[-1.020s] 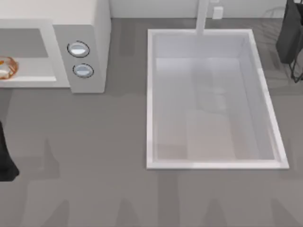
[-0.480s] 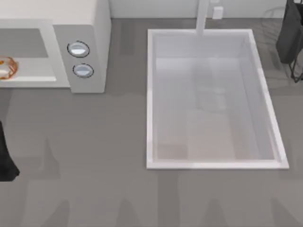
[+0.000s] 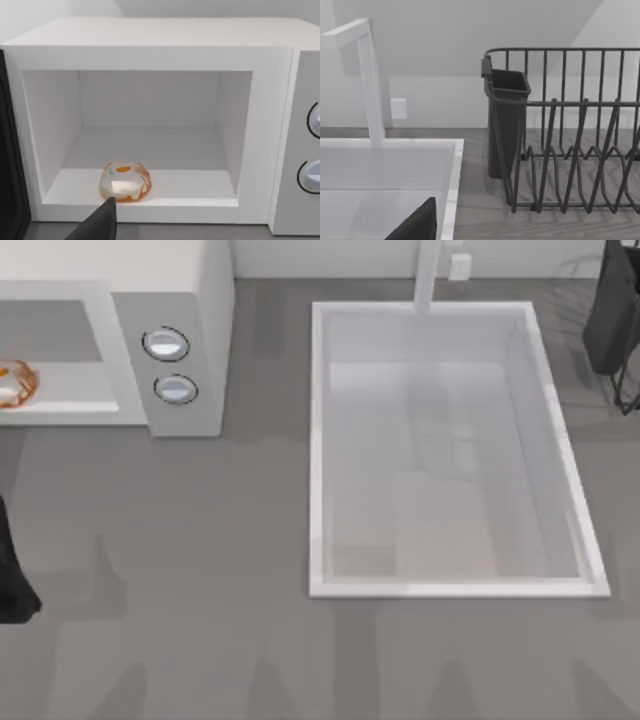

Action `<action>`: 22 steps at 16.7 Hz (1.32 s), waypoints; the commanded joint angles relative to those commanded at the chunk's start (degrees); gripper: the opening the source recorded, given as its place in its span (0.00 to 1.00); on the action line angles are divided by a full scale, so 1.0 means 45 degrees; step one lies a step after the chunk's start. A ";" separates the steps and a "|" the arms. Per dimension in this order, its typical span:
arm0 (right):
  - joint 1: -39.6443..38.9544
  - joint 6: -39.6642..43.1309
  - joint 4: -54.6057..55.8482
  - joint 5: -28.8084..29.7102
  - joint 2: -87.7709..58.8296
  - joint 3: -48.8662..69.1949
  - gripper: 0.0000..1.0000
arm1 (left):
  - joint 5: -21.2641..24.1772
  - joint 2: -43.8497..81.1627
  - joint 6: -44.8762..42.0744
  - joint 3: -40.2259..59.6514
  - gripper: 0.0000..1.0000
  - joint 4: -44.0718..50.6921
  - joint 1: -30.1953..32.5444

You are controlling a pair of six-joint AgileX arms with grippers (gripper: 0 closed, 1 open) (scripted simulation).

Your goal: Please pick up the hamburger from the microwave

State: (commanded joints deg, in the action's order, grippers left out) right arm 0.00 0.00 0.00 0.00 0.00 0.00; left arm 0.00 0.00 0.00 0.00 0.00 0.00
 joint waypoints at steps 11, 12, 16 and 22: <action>0.0000 0.0000 0.0000 0.0000 0.0000 0.0000 1.00 | 0.0496 0.5318 -0.0194 0.2029 1.00 -0.2523 -0.0430; 0.0000 0.0000 0.0000 0.0000 0.0000 0.0000 1.00 | 0.0595 0.6383 -0.0233 0.2434 1.00 -0.3027 -0.0516; 0.0000 0.0000 0.0000 0.0000 0.0000 0.0000 1.00 | 0.1046 1.1220 -0.0410 0.4277 1.00 -0.5320 -0.0906; 0.0000 0.0000 0.0000 0.0000 0.0000 0.0000 1.00 | 0.1786 1.9173 -0.0700 0.7305 1.00 -0.9085 -0.1547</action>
State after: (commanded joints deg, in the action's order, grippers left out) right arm 0.00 0.00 0.00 0.00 0.00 0.00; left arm 8.04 86.28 -3.15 32.87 -40.88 -6.96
